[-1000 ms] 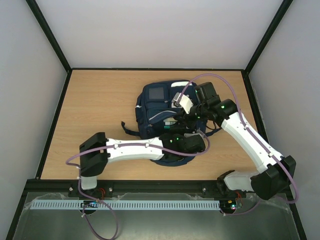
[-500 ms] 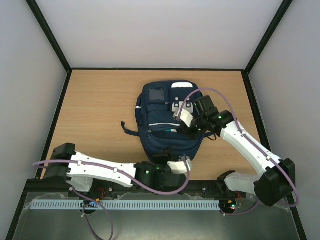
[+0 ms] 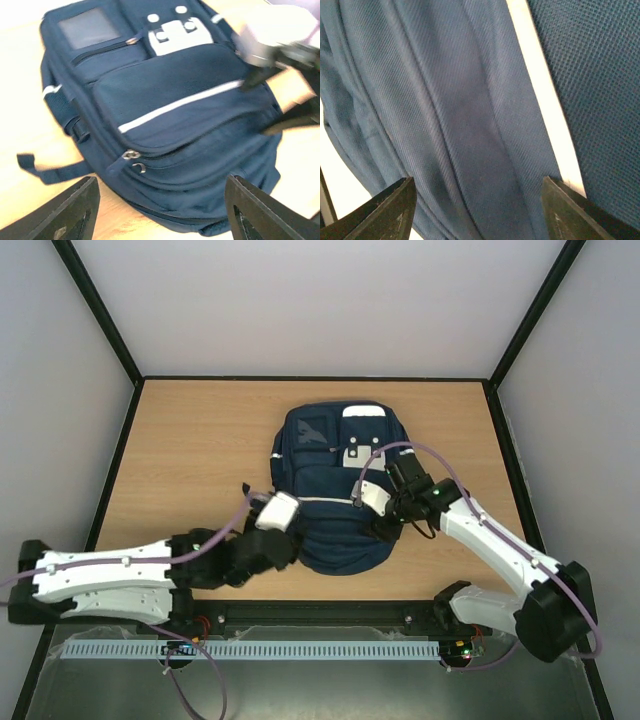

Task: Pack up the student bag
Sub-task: Zip the student bag at the center of the board.

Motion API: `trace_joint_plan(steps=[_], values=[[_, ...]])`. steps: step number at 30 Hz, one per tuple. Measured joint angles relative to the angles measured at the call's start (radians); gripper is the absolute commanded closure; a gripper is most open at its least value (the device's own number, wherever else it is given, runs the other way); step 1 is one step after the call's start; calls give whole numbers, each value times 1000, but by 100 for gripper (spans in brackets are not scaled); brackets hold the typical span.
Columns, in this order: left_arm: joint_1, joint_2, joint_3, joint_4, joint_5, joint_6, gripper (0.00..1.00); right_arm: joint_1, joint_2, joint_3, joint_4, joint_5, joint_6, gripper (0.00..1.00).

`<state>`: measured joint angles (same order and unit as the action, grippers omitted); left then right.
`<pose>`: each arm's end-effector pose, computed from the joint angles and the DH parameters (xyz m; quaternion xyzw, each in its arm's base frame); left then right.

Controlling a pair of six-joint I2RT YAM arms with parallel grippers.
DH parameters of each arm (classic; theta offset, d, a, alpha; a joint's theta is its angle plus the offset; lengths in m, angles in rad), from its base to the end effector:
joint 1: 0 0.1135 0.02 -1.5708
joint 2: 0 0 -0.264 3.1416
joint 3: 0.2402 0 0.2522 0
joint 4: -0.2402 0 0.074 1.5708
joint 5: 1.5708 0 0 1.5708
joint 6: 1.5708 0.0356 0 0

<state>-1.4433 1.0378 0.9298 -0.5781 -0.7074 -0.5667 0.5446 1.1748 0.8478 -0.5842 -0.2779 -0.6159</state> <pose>0.0502 -0.2094 0.3101 0.2256 0.8306 -0.1712 0.4795 0.1966 0.1305 0.2497 -0.5512 0.7590 0.1195 0.3252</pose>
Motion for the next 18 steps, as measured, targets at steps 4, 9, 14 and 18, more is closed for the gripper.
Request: trace_joint_plan(steps=[4,9,14,18], values=[[228,-107,-84,11,126,-93,27,47,-81,-48,10,102,-9,30],[523,-150,-194,71,344,-125,31,104,-87,-97,55,260,-18,37],[722,-132,-270,164,578,-137,36,121,-47,-138,131,404,-27,53],[737,-101,-277,238,673,-127,38,127,-13,-146,179,478,-27,61]])
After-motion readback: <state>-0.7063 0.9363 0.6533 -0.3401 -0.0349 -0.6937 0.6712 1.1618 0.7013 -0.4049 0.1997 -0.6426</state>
